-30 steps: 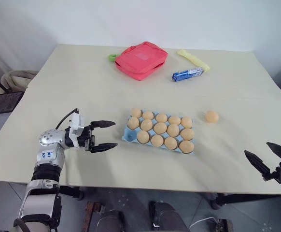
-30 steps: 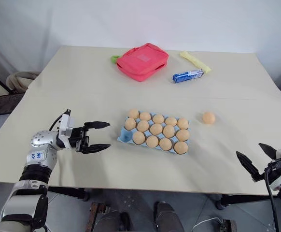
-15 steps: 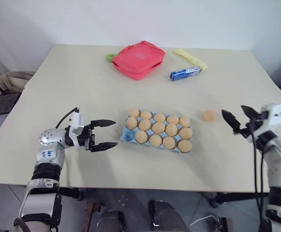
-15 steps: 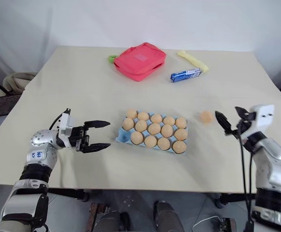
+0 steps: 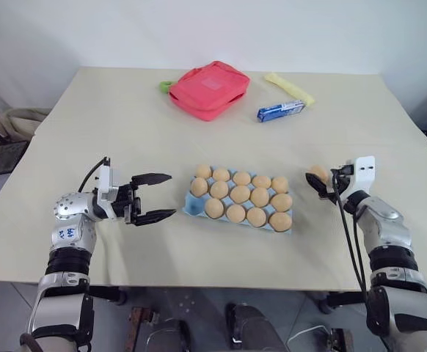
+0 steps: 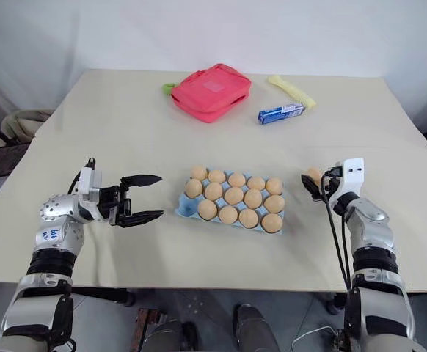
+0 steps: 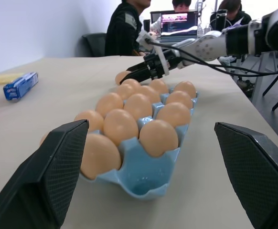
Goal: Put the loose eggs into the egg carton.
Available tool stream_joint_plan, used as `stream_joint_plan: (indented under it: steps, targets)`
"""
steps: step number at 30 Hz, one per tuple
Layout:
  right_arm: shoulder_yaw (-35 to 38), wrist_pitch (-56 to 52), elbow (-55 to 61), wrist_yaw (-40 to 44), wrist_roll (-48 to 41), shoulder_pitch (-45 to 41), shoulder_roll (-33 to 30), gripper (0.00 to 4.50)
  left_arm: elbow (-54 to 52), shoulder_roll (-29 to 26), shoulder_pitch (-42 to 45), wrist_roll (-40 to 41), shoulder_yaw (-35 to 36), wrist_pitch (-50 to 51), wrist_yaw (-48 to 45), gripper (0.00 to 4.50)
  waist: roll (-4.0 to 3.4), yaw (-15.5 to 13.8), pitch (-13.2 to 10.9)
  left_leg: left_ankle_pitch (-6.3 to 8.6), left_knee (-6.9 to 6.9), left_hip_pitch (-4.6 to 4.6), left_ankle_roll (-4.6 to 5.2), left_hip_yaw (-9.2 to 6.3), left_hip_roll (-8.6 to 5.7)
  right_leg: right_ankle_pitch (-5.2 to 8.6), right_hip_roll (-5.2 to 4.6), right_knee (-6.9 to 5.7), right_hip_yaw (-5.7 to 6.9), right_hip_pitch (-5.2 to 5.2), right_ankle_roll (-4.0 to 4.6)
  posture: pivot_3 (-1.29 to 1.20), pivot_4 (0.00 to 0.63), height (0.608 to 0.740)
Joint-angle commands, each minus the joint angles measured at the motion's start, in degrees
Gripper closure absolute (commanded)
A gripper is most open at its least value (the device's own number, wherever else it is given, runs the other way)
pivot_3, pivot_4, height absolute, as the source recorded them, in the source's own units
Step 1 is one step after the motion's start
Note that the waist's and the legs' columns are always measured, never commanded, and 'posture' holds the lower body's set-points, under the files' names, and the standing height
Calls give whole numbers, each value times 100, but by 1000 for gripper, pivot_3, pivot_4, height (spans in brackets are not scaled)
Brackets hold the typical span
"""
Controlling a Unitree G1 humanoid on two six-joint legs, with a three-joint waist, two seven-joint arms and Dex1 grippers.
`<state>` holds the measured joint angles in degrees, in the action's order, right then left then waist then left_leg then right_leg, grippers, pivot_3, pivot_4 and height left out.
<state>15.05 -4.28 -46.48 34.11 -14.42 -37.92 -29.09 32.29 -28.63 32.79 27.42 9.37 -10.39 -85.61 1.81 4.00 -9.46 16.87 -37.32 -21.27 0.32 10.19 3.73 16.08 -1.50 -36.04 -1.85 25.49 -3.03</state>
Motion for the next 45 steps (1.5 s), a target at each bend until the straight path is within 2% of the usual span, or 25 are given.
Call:
stream_joint_plan:
  steps: [1,8,11,17,19,22,24,30,33,38,45]
  targets:
    - [-27,325,-433,-4,110,-266,-3,41,-238,-1,-30,189,120,30,-3,0,0,38,0,-1,0,1,-1,-1,0,0,0,-2,1,0,0,0,150,740]
    - [-80,591,-1070,-117,250,-546,73,41,-198,-60,-52,147,161,23,51,0,0,110,0,-5,-3,3,-4,0,0,-1,-1,-8,-2,0,-2,0,150,740]
    - [-60,735,-1152,-144,247,-586,105,630,-195,-81,-83,140,186,30,59,0,0,112,0,-6,-3,4,-6,0,0,-1,-1,-10,-2,-1,-2,0,150,740]
    - [-83,769,-987,-34,199,-564,147,2714,-213,-78,-125,149,200,35,87,0,0,125,0,-7,-2,5,-8,0,1,-1,-1,-11,-2,-1,-2,0,150,740]
    - [-109,695,-630,16,161,-506,167,2974,-223,-82,-139,159,204,41,91,0,-1,135,-1,-7,-2,5,-8,-1,0,-1,-1,-12,-3,-1,-1,0,150,740]
    - [-236,478,232,57,165,-304,228,2977,-237,-94,-165,173,213,51,91,0,-4,139,-3,-8,0,5,-10,-3,1,-1,-1,-15,-2,0,-1,0,150,740]
    - [-447,48,1495,85,89,-13,331,2977,-215,-112,-179,184,236,50,85,0,-9,139,-5,-8,1,4,-10,-4,2,-1,-1,-15,-1,1,-1,0,150,740]
    - [-1065,-1912,4686,-272,-309,552,683,2977,-143,-163,-181,223,337,103,110,0,-10,131,-6,-10,2,4,-19,-10,7,2,0,-31,1,8,3,0,150,740]
    - [-1495,-2699,5762,-429,-520,679,984,2977,-44,-221,-196,183,373,88,82,0,-10,103,-6,-11,2,4,-18,-13,6,6,-1,-39,4,11,11,0,150,740]
    - [-2242,-3430,6495,-633,-566,716,1420,2977,92,-249,-243,113,399,20,73,0,-8,72,-5,-8,3,2,-12,-19,4,10,-5,-38,12,12,18,0,150,740]
    - [-3221,-3672,6481,-687,-245,733,1710,2977,265,-288,-244,50,457,-119,196,0,3,71,2,-5,3,-9,-8,-19,3,10,-6,-24,18,15,19,0,150,740]
